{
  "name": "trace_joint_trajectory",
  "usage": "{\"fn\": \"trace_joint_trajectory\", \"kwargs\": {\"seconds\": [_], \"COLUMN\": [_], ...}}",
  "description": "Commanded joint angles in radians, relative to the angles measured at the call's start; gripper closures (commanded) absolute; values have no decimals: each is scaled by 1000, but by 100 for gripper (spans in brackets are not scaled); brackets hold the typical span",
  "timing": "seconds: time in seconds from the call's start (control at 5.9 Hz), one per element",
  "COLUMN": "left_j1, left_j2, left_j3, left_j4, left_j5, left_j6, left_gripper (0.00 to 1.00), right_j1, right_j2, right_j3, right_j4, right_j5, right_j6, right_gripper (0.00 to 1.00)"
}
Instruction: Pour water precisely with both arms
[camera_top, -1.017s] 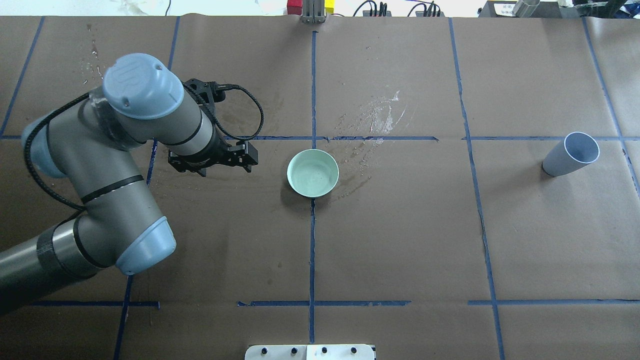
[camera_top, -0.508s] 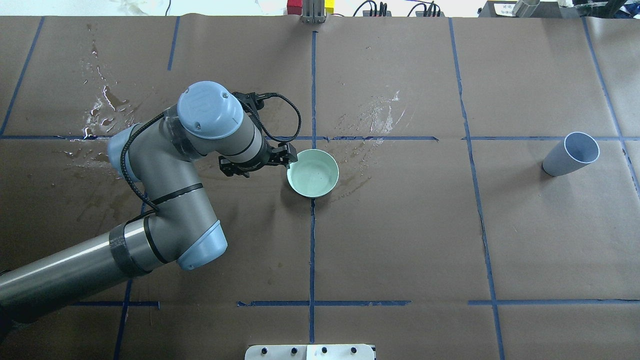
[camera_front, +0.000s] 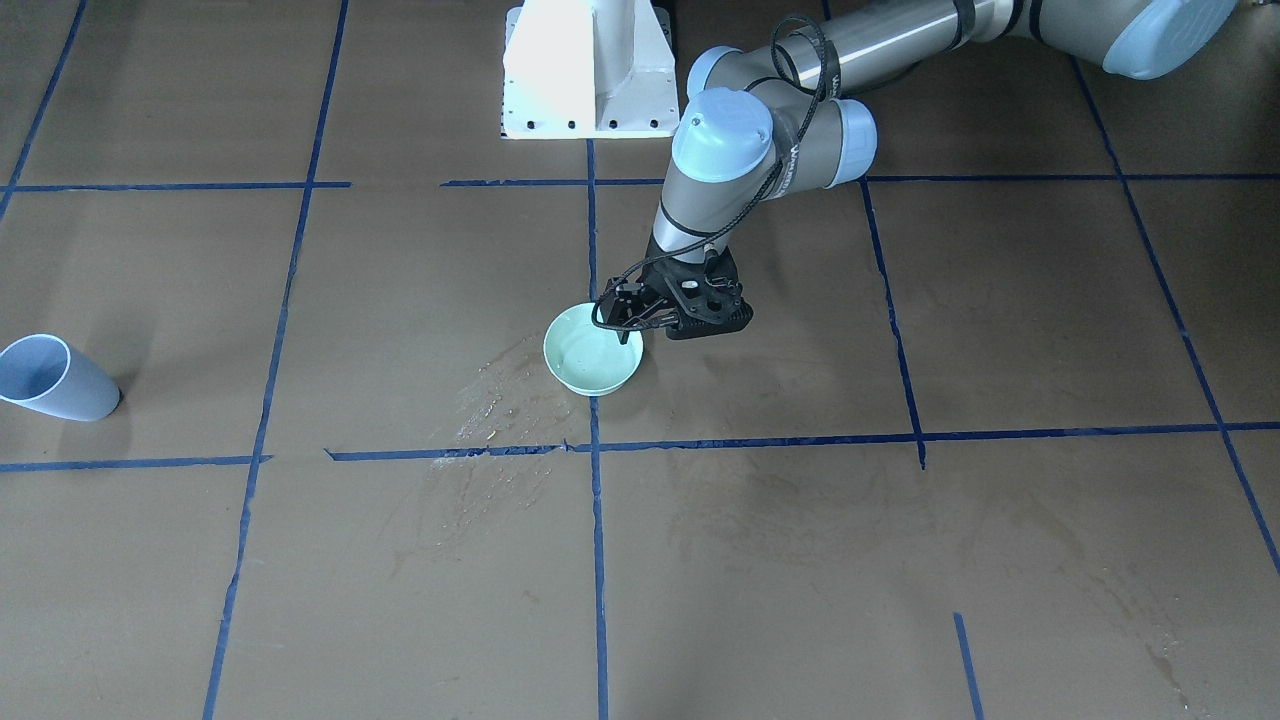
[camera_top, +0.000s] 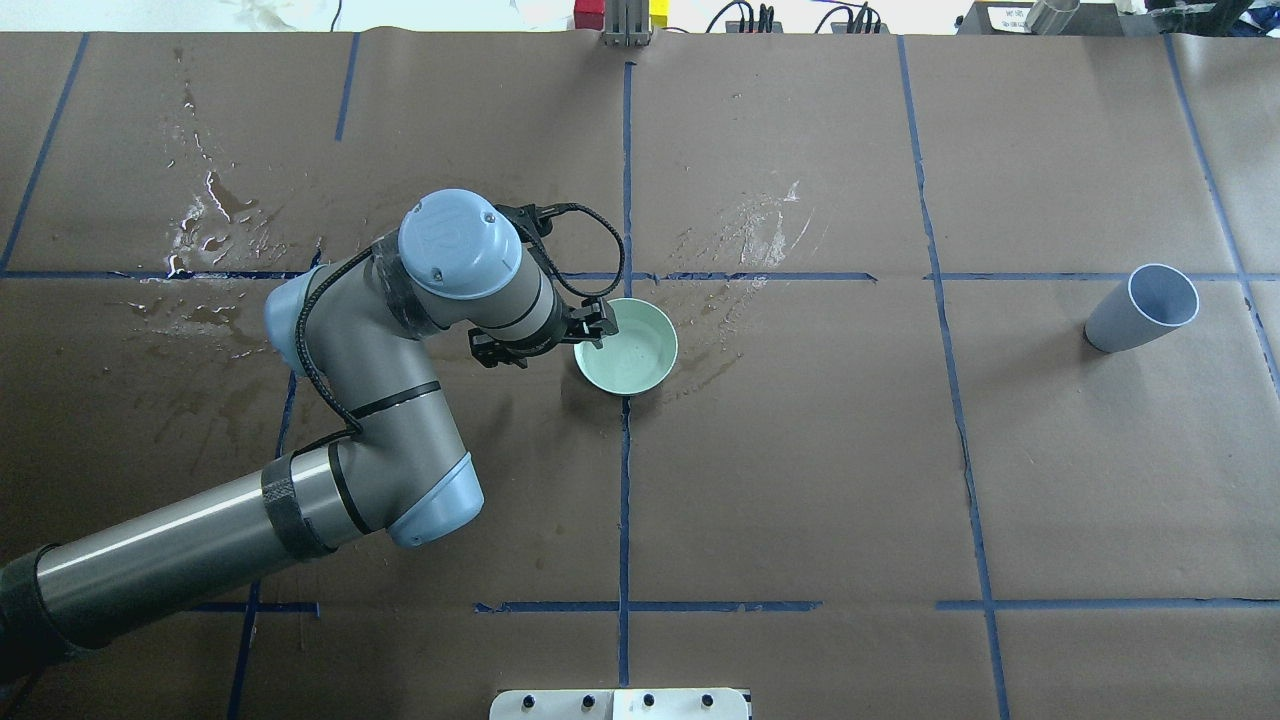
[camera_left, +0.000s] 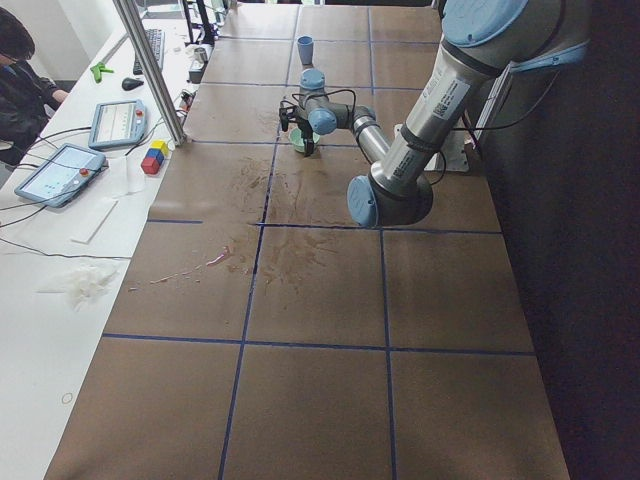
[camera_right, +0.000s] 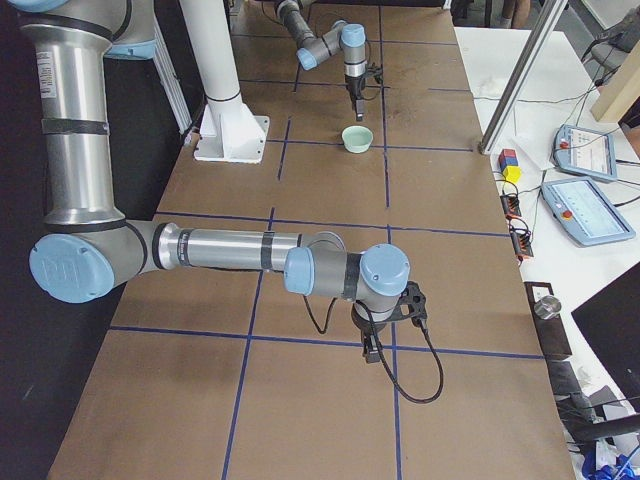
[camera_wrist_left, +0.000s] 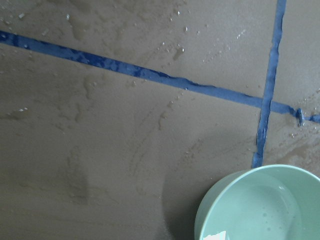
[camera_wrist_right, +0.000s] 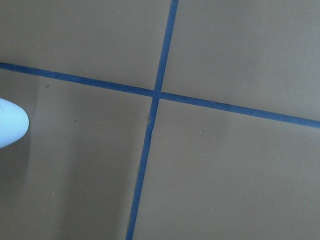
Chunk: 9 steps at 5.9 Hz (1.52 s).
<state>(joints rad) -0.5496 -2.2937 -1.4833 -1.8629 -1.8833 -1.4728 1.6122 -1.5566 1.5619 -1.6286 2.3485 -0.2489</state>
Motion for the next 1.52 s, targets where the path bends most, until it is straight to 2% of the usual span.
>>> {"fn": "trace_joint_trajectory", "kwargs": {"seconds": [0.0, 0.17, 0.34, 0.68, 1.19, 1.36], "left_j1": [11, 23, 23, 23, -13, -57], "left_j2": [-10, -9, -9, -10, -6, 19], "left_j3": [46, 46, 46, 41, 15, -12], "left_j4": [-65, -65, -67, -67, -67, -64], "left_j5": [0, 0, -2, -2, -11, -75], "left_j6": [-47, -46, -43, -44, -38, -11], "left_gripper": [18, 49, 91, 100, 100, 100], "right_j1": [0, 0, 0, 0, 0, 0], "right_j2": [-2, -2, -2, -2, -3, -10], "right_j3": [1, 1, 1, 1, 1, 0], "right_j4": [1, 1, 1, 1, 1, 1], "right_j5": [0, 0, 0, 0, 0, -1], "right_j6": [-1, -1, -1, -1, -4, -4], "right_gripper": [0, 0, 0, 0, 0, 0]}}
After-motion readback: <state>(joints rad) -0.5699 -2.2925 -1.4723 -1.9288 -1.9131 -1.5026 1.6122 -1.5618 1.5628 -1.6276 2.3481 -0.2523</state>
